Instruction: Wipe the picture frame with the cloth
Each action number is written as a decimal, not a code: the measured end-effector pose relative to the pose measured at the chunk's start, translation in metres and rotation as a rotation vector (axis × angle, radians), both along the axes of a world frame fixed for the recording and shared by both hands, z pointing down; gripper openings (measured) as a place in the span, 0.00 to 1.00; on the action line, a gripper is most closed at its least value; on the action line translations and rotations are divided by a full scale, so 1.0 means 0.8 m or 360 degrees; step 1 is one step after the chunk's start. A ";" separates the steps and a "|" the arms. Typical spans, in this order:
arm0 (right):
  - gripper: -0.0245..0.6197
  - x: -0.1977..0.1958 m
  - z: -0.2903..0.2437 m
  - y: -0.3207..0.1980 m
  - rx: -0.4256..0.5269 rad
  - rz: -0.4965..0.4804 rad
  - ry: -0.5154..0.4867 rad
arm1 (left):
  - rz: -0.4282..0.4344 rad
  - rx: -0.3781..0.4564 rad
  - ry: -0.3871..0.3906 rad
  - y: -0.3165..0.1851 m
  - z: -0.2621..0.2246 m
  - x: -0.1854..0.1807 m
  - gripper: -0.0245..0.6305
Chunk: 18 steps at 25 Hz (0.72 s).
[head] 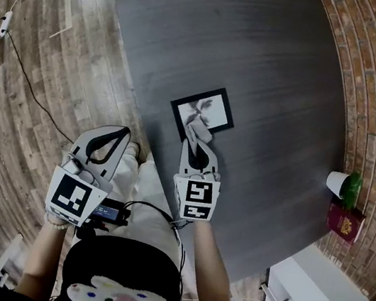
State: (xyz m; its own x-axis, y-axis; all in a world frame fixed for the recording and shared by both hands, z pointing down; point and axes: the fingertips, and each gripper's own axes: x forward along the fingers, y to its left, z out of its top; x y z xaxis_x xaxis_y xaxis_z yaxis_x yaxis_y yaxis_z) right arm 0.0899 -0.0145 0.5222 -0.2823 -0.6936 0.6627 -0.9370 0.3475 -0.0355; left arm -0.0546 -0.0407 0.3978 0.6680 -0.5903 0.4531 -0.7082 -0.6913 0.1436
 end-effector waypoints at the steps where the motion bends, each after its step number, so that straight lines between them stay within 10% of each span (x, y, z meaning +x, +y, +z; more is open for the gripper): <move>1: 0.08 -0.005 -0.002 0.001 0.0004 -0.0016 -0.0014 | -0.0001 0.0000 -0.0001 0.000 0.000 0.000 0.05; 18: 0.08 -0.049 -0.015 -0.021 0.0046 -0.0159 -0.0051 | -0.0023 0.0006 0.0002 0.000 0.001 -0.011 0.05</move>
